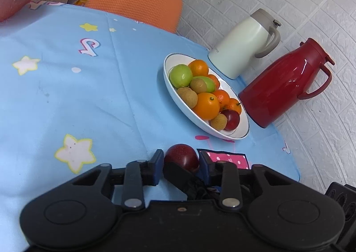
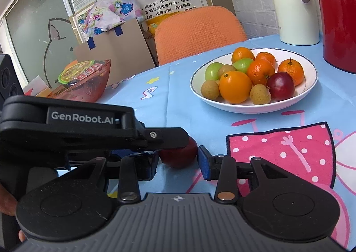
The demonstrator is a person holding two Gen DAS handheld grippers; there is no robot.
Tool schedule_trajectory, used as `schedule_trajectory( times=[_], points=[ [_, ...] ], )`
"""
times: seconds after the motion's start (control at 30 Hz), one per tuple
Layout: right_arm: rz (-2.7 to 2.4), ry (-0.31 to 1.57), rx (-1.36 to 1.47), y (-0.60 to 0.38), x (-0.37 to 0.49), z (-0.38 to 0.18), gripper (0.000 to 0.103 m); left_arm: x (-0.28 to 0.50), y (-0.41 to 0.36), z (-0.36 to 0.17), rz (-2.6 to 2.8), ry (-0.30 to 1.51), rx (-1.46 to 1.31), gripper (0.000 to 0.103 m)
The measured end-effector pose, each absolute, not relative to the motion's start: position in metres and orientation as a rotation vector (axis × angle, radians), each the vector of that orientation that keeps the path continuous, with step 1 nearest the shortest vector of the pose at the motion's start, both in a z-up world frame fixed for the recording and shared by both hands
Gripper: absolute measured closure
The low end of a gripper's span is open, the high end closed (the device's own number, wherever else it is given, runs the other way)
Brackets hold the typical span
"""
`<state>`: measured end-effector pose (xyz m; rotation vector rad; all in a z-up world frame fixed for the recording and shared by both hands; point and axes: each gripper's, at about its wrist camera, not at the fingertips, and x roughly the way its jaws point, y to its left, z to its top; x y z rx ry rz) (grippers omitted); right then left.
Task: Organize fruits
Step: 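Carry the plum onto the white plate and open both tools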
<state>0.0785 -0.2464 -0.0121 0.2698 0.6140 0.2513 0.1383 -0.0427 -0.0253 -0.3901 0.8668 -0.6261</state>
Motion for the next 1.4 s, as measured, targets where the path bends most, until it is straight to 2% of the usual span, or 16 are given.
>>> schedule_trajectory(
  times=[0.57, 0.9, 1.3, 1.33, 1.4],
  points=[
    [0.126, 0.398, 0.279, -0.323, 0.113, 0.020, 0.037, 0.185, -0.137, 0.024, -0.768, 0.755, -0.341, 0.103],
    [0.102, 0.383, 0.267, -0.354, 0.154, 0.014, 0.037, 0.232, -0.176, 0.021, -0.788, 0.752, -0.328, 0.103],
    [0.110, 0.422, 0.234, -0.361, 0.172, -0.002, 0.036, 0.250, -0.179, 0.006, -0.761, 0.767, -0.340, 0.102],
    [0.108, 0.422, 0.228, -0.360, 0.172, -0.002, 0.036, 0.250, -0.177, 0.006, -0.756, 0.758, -0.343, 0.086],
    [0.115, 0.421, 0.228, -0.361, 0.172, -0.003, 0.035, 0.247, -0.173, 0.007, -0.729, 0.727, -0.346, 0.000]
  ],
)
